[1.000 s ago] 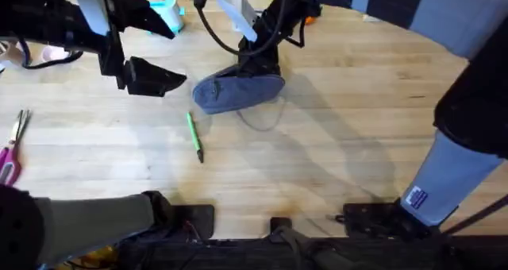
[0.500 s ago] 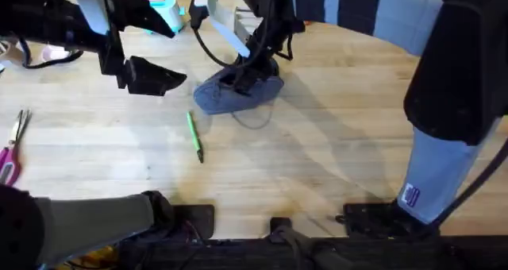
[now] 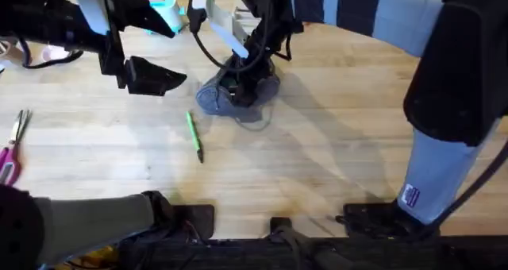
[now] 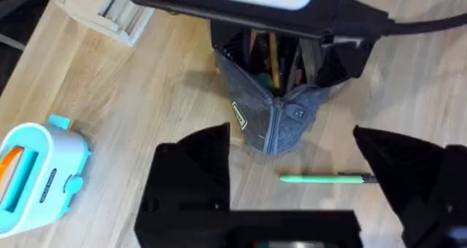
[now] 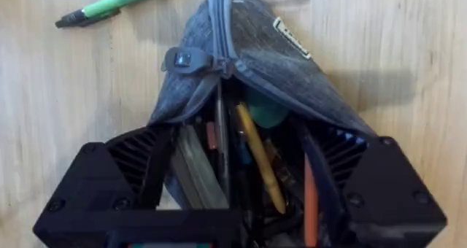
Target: Unzip the bag, pick up the pens from the table one at a time and place them inside, then zip the bag closed.
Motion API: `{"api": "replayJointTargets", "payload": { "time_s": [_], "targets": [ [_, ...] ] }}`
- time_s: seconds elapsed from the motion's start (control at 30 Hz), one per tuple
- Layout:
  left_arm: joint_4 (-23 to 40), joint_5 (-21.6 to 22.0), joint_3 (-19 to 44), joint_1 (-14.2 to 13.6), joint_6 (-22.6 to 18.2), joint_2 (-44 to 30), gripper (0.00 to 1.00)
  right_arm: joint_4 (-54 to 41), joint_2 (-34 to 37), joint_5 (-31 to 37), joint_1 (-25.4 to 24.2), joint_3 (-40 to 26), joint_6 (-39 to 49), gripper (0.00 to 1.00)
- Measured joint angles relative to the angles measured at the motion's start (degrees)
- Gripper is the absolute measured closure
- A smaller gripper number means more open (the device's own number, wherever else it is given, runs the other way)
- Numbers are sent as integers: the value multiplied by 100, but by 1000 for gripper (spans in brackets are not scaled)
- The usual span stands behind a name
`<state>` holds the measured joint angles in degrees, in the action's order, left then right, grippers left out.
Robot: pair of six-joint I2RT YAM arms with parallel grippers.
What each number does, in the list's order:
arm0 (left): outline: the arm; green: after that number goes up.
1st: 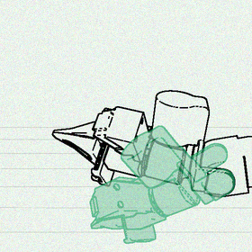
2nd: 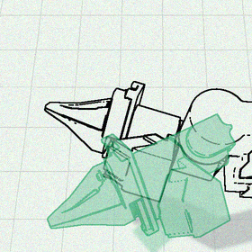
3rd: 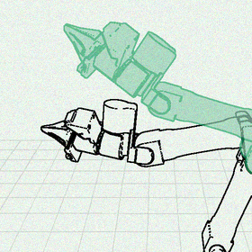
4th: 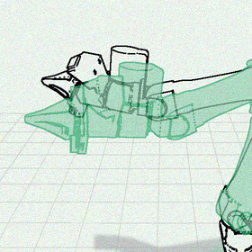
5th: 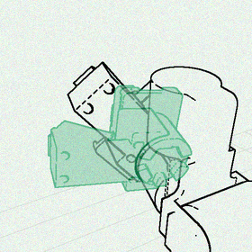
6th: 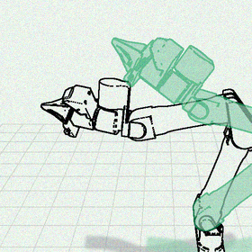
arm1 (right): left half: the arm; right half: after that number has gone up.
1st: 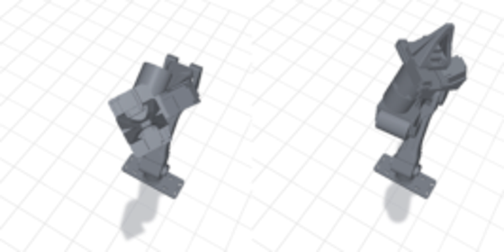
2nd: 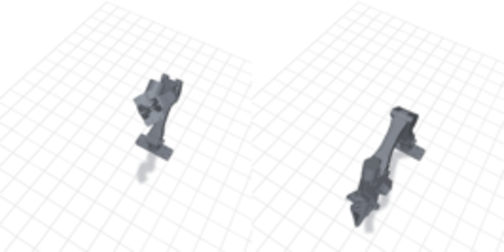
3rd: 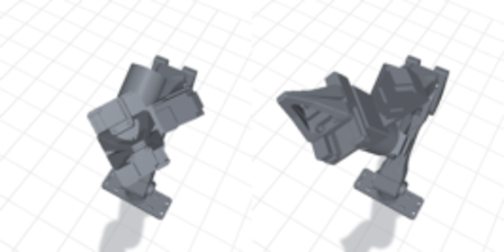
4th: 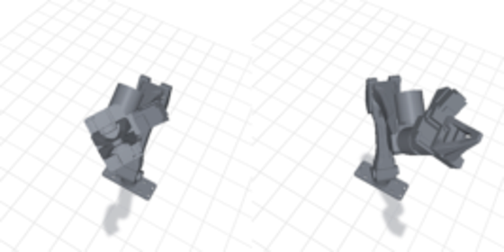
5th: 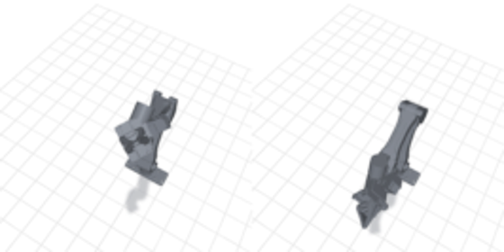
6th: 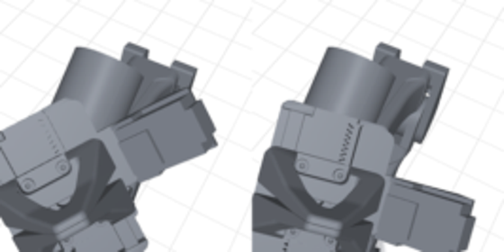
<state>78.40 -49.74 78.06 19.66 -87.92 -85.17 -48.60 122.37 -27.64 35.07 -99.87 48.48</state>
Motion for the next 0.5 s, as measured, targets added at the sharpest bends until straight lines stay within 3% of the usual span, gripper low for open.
{"api": "replayJointTargets", "payload": {
  "time_s": [0.5],
  "targets": [
    [-1, 0, 0, 0, -1, 0, 7, 55, -1, 239, 28, -28, -164, 5]
  ]
}}
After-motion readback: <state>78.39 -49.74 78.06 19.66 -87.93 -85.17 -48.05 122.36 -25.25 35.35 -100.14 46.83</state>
